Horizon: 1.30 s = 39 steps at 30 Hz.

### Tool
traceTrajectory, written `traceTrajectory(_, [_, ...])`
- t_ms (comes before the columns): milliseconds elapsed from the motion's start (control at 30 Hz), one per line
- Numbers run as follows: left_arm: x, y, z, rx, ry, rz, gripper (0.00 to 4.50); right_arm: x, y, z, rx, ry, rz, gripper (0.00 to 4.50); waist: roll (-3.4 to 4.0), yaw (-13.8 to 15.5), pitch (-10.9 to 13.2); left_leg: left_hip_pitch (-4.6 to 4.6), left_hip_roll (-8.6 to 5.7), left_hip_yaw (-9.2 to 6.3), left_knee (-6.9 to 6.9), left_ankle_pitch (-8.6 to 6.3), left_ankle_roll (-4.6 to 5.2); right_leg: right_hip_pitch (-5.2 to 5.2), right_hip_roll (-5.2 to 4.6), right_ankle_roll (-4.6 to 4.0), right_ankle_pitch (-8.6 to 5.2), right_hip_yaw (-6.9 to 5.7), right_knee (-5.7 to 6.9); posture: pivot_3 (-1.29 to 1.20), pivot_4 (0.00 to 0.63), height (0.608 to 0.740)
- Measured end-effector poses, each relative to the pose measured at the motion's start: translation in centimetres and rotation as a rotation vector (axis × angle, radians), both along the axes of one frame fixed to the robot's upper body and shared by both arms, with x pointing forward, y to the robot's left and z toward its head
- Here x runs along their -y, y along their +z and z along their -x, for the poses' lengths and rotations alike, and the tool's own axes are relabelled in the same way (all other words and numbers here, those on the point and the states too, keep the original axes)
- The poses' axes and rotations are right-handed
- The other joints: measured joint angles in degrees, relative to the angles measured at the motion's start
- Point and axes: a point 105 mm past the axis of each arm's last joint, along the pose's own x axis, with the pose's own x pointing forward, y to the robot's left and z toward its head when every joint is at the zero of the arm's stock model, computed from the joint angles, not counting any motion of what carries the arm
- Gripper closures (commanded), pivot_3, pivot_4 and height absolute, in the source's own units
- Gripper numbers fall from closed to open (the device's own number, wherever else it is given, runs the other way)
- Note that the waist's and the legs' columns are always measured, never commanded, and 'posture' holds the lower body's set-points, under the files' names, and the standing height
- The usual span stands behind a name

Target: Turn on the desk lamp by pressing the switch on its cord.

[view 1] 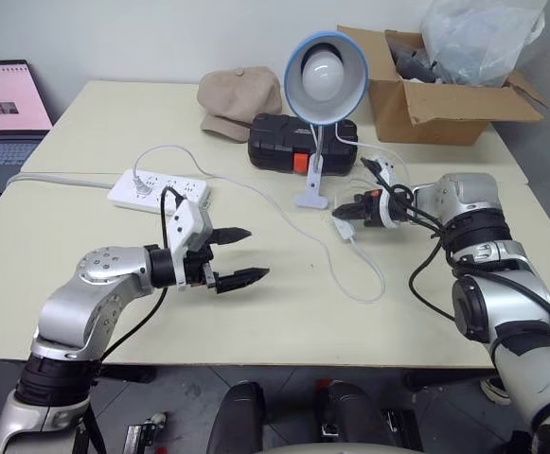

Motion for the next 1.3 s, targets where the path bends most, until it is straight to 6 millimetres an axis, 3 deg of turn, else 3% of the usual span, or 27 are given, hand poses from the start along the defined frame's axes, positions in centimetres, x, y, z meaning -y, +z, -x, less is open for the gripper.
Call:
traceTrajectory(100, [0.3,1.3,-0.5,-0.018,0.02,0.061,0.0,0.1,1.9,0.4,0.122,-0.005,-0.109,4.1,0.0,0.07,0.0,-0.05,0.0,-0.03,-0.01,0.0,0.0,0.0,0.0,0.01,-0.01,-0.03,-0.02,0.0,0.15,0.74])
traceTrajectory(333, [2.1,2.3,-1.0,-0.07,0.006,0.137,0.0,-0.4,5.0,4.1,0.227,0.068,-0.191,4.1,0.0,0.06,0.0,-0.08,0.0,-0.07,0.01,0.0,-0.01,-0.01,-0.01,0.01,0.0,-0.07,0.01,0.0,0.15,0.74])
traceTrajectory(533, [5.4,3.9,-0.9,-0.153,-0.078,0.293,0.0,-2.0,8.1,7.1,0.302,0.173,-0.264,4.1,0.0,-0.02,0.0,-0.06,-0.01,-0.16,0.03,0.01,-0.01,0.01,0.0,0.11,-0.05,-0.11,0.05,0.0,0.15,0.74])
traceTrajectory(833, [6.9,4.1,-0.8,-0.215,-0.123,0.366,0.0,-3.0,9.2,9.0,0.326,0.242,-0.29,4.1,0.0,0.07,0.0,-0.08,-0.03,-0.14,0.03,0.01,0.0,0.01,-0.01,0.04,-0.01,-0.1,0.02,0.0,0.15,0.74])
traceTrajectory(1300, [7.0,4.3,-1.1,-0.246,-0.121,0.432,0.0,-3.1,9.3,9.5,0.322,0.267,-0.286,4.1,0.0,0.05,0.0,-0.08,-0.03,-0.14,0.02,0.01,0.0,0.01,0.0,0.12,-0.05,-0.1,0.0,0.0,0.15,0.74])
